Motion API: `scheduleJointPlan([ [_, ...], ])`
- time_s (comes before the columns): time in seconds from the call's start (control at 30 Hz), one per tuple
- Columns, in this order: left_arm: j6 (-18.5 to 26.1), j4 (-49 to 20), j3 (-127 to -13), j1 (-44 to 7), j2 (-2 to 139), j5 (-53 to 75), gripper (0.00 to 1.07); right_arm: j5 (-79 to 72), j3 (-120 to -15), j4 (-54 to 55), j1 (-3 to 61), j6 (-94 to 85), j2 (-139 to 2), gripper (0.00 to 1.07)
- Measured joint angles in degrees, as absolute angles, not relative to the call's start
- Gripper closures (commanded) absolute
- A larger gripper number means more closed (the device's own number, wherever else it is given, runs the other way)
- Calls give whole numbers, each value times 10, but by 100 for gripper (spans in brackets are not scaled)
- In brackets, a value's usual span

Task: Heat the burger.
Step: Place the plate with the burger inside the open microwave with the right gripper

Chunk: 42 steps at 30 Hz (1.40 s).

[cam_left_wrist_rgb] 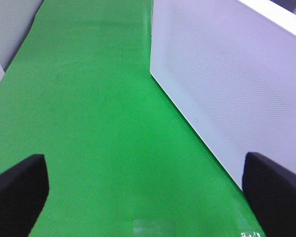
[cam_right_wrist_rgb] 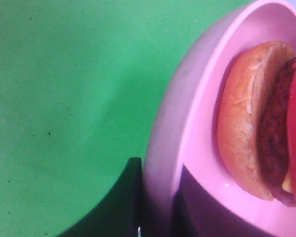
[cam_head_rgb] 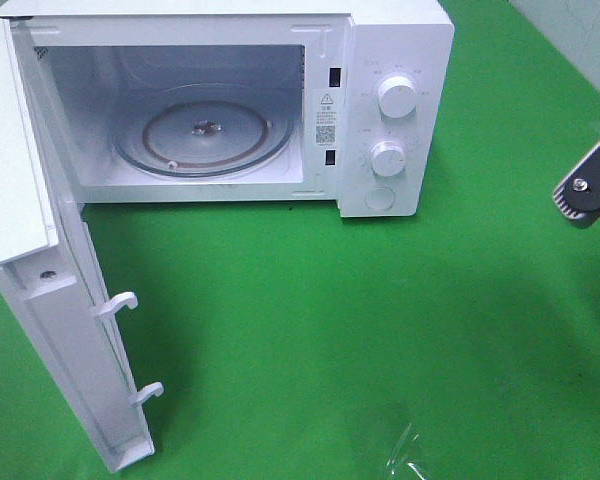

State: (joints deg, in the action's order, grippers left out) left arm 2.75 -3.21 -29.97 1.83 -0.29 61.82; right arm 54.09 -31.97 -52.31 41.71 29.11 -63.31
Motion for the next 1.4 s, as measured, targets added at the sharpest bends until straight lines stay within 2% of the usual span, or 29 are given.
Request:
scheduleJointPlan([
  [0.47,28,-32,-300,18,-3,618,7,542,-324,-528,417,489,-811,106],
  [1.0,28,-32,-300,18,-3,618,7,508,-329,-559,414,602,-926,106],
  [1.4,28,-32,-300,18,-3,618,7,450,-330,-617,345,690,-1012,104],
])
